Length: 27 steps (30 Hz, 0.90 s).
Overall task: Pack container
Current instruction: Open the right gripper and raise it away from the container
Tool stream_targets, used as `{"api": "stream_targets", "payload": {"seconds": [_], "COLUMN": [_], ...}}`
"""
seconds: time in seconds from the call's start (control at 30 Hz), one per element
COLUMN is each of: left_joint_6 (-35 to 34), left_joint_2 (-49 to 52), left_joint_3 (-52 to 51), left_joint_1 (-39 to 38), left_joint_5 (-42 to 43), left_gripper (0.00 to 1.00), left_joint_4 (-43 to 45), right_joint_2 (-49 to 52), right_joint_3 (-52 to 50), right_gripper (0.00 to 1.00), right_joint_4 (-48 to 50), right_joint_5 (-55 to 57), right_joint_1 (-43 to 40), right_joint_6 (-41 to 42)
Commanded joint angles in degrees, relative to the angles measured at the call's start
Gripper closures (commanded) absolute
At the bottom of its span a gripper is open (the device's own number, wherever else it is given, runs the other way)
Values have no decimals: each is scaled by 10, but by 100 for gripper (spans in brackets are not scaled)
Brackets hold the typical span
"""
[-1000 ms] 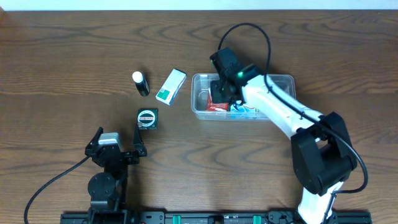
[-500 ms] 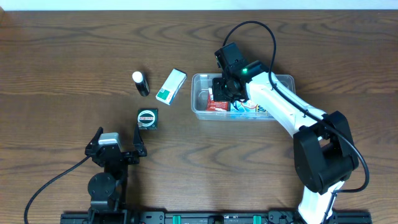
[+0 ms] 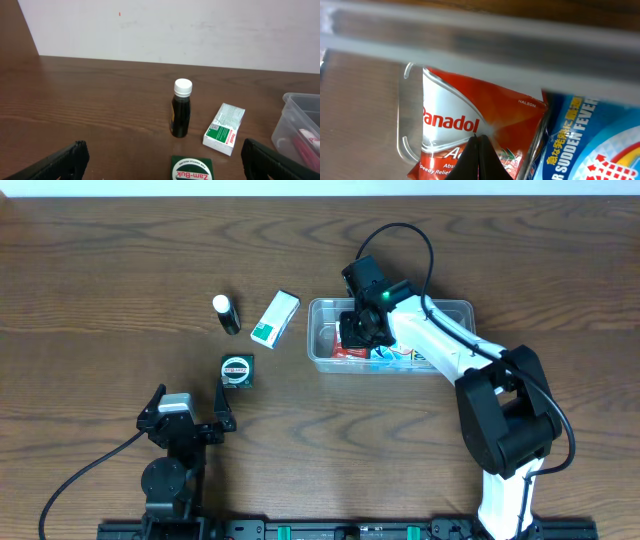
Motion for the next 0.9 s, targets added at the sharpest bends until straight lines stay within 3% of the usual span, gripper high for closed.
{"api": "stream_targets", "payload": {"seconds": [0.0,0.33,0.47,0.6,0.73,0.87], "left_joint_6": [4,4,4,4,4,4], "left_joint_2": [-3,-3,-3,-3,-3,-3], "left_joint_3": [-19,-19,-19,-19,-19,-19], "left_joint_1": [3,3,3,3,3,3], "left_joint_5": [-3,-3,-3,-3,-3,-3], "left_gripper": [2,2,2,2,2,2], "left_joint_4": [-9,-9,-9,-9,-9,-9], "right_joint_2": [11,10,-2,-33,-71,-113], "right_joint_3": [7,11,65,167,245,279], "right_gripper": [99,98,94,86,78,76], "right_joint_4": [-3,-10,-55,-134,-202,-268], "right_joint_5": [-2,-2,-4,8,107,217], "right_joint_1": [2,0,-3,-14,-41,-106], "right_joint_6": [5,-4,-8,-66,-94,-96]}}
